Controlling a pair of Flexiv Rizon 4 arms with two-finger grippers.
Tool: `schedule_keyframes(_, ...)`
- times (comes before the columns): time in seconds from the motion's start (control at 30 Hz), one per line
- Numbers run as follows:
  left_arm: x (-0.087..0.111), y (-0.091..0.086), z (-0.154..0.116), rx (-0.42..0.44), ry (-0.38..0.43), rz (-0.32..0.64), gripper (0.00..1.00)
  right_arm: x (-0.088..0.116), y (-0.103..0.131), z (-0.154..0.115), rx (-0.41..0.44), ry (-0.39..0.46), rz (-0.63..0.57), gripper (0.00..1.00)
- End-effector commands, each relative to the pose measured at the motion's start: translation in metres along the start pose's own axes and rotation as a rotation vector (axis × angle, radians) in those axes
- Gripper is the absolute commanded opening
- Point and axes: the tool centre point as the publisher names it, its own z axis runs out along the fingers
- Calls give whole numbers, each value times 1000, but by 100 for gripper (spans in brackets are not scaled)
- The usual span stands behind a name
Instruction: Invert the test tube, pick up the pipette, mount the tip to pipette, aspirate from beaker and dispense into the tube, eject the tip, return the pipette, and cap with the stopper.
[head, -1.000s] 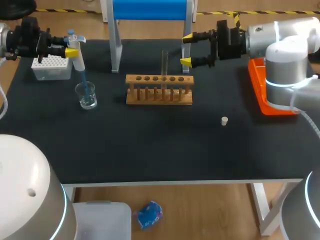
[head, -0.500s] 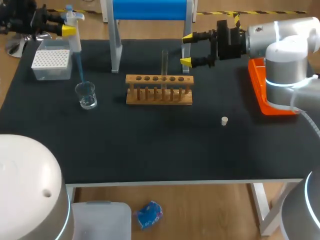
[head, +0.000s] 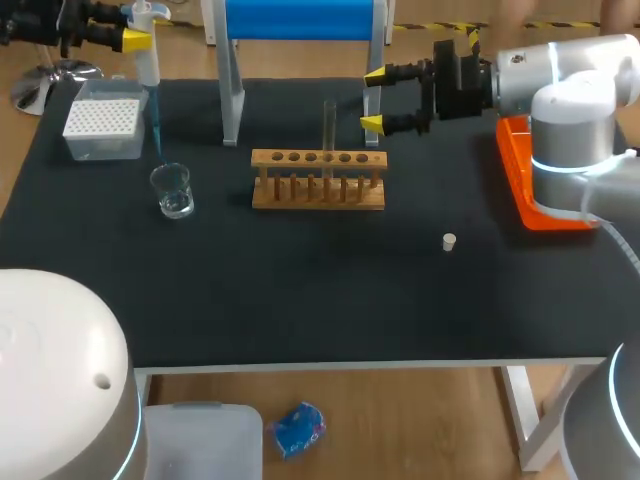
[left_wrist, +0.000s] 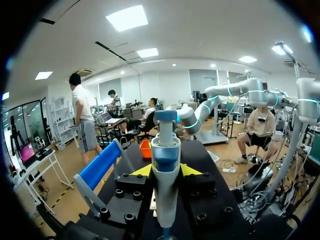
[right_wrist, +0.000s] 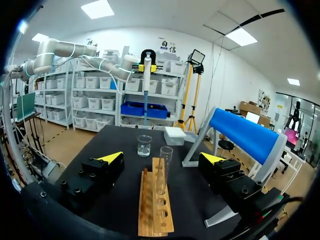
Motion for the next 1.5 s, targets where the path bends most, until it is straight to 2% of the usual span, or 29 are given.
schedule_keyframes(0.03, 1, -1, 0, -2, -2, 0, 0, 0, 0, 0, 0, -1, -1, 100)
schedule_keyframes(0.33, 1, -1, 0, -2, -2, 0, 0, 0, 0, 0, 0, -1, -1, 100)
schedule_keyframes(0.53, -7, -58, 12, -12, 23, 40, 0, 0, 0, 0, 0, -1, -1, 100)
schedule_keyframes(0.77, -15, -121, 54, -10, 84, 62, 0, 0, 0, 0, 0, -1, -1, 100)
schedule_keyframes(0.9, -18, -141, 82, 6, 105, 69, 0, 0, 0, 0, 0, -1, -1, 100)
schedule_keyframes(1.07, -24, -151, 117, 38, 142, 102, 0, 0, 0, 0, 0, -1, -1, 100)
schedule_keyframes(1.17, -25, -153, 129, 60, 156, 97, 0, 0, 0, 0, 0, -1, -1, 100)
schedule_keyframes(1.5, -25, -153, 129, 60, 156, 97, 0, 0, 0, 0, 0, -1, -1, 100)
